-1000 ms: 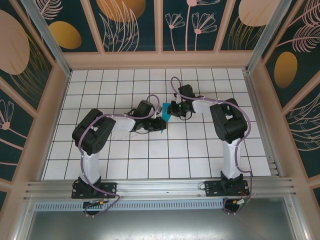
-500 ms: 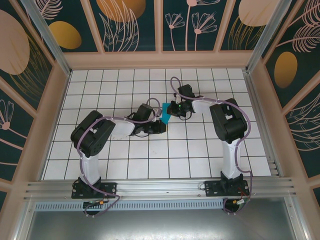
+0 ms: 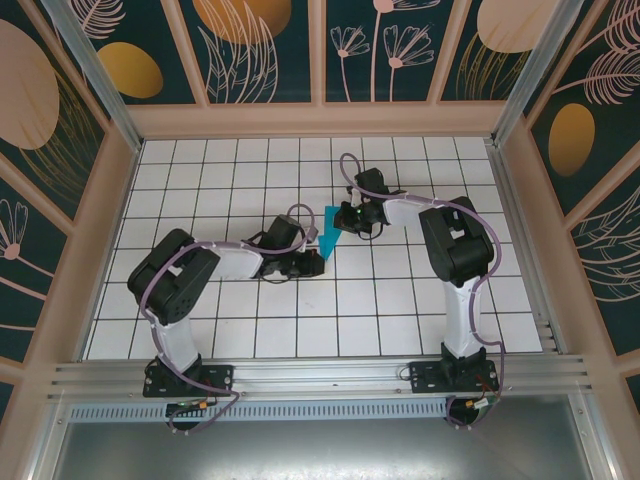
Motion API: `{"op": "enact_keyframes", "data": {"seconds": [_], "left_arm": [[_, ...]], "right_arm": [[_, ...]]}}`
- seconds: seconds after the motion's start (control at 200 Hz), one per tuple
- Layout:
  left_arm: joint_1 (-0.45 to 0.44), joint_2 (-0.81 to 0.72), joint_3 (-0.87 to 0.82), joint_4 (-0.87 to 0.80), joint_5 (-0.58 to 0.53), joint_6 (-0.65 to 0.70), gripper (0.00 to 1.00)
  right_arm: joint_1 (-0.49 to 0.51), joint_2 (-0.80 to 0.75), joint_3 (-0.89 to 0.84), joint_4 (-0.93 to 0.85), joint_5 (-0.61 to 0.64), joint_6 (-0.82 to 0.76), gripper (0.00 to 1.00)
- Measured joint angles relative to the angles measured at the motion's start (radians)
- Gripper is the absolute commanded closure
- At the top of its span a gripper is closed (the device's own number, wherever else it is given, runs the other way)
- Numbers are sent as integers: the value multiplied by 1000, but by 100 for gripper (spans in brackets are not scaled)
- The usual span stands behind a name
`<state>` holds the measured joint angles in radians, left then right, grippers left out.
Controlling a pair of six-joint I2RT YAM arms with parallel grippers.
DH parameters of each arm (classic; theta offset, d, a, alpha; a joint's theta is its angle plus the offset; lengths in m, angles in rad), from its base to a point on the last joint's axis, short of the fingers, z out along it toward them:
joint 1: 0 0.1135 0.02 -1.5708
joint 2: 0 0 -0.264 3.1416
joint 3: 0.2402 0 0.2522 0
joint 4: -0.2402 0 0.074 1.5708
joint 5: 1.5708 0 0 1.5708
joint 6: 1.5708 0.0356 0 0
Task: Fold a paper plane with a square sheet of paper (fold left side to right side)
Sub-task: Fold the wing for the fifth time at the center of the table, then pick up the paper plane at the center of the table.
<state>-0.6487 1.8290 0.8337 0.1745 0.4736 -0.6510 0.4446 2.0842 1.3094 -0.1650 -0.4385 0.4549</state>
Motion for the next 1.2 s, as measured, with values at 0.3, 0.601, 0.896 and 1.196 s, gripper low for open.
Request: {"op": "enact_keyframes", "data": {"seconds": [0.3,0.601,0.896,1.196], "left_arm": [[49,-244,-15,-47,-65,-12,67],[71,-421,-63,-40,-292,-32,48],[73,-458,-70,-40,-428,-35,43],[73,-488,-91,-55,-475,-35,42]], "right_arm": [[-1,-17,43,-13,71,-35,67],[16,-365,-61,-31,329,-9,35],[150,-270,-130,-18,383,87,37],[170,-142,-108,-53,424,132,89]]}}
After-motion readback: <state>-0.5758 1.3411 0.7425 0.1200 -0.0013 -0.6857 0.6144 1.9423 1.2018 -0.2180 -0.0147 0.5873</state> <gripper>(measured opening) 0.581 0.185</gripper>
